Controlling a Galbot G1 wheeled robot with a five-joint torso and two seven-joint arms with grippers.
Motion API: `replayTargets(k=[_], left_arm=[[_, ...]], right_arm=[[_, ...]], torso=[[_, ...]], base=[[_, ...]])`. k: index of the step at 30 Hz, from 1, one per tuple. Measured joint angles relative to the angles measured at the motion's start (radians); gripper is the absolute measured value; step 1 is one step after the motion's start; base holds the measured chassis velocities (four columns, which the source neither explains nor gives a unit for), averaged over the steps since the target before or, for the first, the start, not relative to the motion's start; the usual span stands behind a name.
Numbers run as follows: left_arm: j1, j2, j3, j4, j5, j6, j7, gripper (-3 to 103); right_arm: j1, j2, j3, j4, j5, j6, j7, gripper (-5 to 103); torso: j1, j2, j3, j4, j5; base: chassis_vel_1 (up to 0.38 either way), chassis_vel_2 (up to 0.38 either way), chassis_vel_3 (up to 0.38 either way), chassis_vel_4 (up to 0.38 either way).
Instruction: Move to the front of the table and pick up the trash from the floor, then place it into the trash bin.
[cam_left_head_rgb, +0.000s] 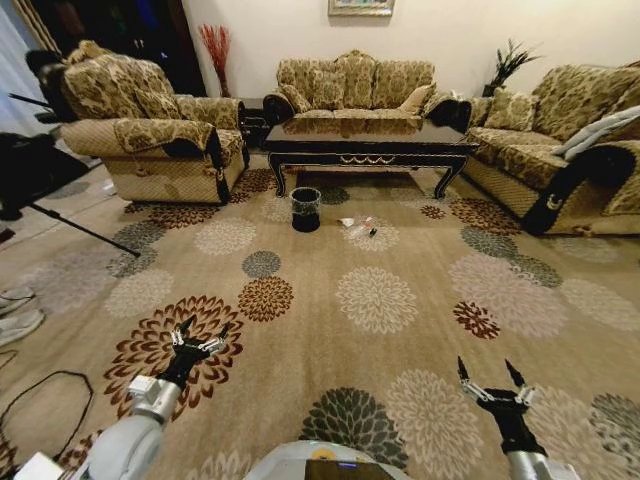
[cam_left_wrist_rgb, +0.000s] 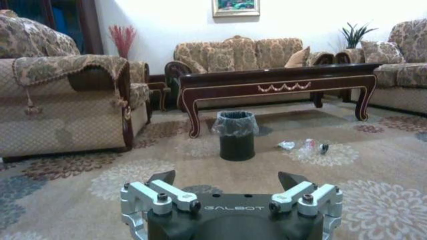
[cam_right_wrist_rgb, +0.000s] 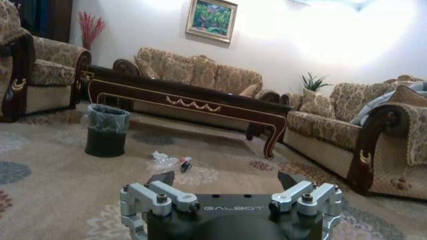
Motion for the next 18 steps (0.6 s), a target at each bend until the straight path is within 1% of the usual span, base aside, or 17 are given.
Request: replayTargets(k=[5, 8, 9, 12, 14, 18], left_arm=[[-0.003, -0.001, 0.0, 0.002, 0.0, 0.001, -0.001, 100], [-0.002, -0.001, 0.0, 0.003, 0.0, 0.001, -0.002, 100], [-0.002, -0.001, 0.0, 0.003, 0.0, 0.001, -0.002, 100], [0.0, -0.002, -0.001, 0.003, 0.0, 0.0, -0.002, 100], [0.001, -0.003, -0.001, 0.003, 0.0, 0.0, -0.002, 100], [0.004, -0.008, 0.0, 0.003, 0.003, -0.002, -0.002, 100]], right_arm=[[0.0, 0.001, -0.001, -0.001, -0.003, 0.001, 0.0, 100], [0.001, 0.001, -0.001, -0.002, -0.004, 0.001, 0.0, 100], [0.001, 0.001, -0.001, -0.002, -0.004, 0.001, 0.0, 100], [0.002, 0.002, -0.001, -0.006, -0.007, 0.003, 0.002, 100], [0.001, 0.002, -0.002, -0.006, -0.007, 0.004, 0.002, 100], [-0.001, 0.004, -0.003, -0.007, -0.015, 0.01, -0.001, 100]], torso=[[-0.004, -0.015, -0.01, 0.0, -0.0001], [-0.008, -0.031, -0.023, 0.0, 0.0], [-0.008, -0.031, -0.023, 0.0, 0.0], [-0.011, -0.047, -0.035, 0.0, 0.0], [-0.011, -0.048, -0.037, 0.0, 0.0], [-0.016, -0.068, -0.052, 0.0, 0.0]], base=[[0.0, 0.0, 0.0, 0.0], [0.0, 0.0, 0.0, 0.0], [0.0, 0.0, 0.0, 0.0], [0.0, 0.0, 0.0, 0.0], [0.0, 0.0, 0.0, 0.0], [0.0, 0.0, 0.0, 0.0]])
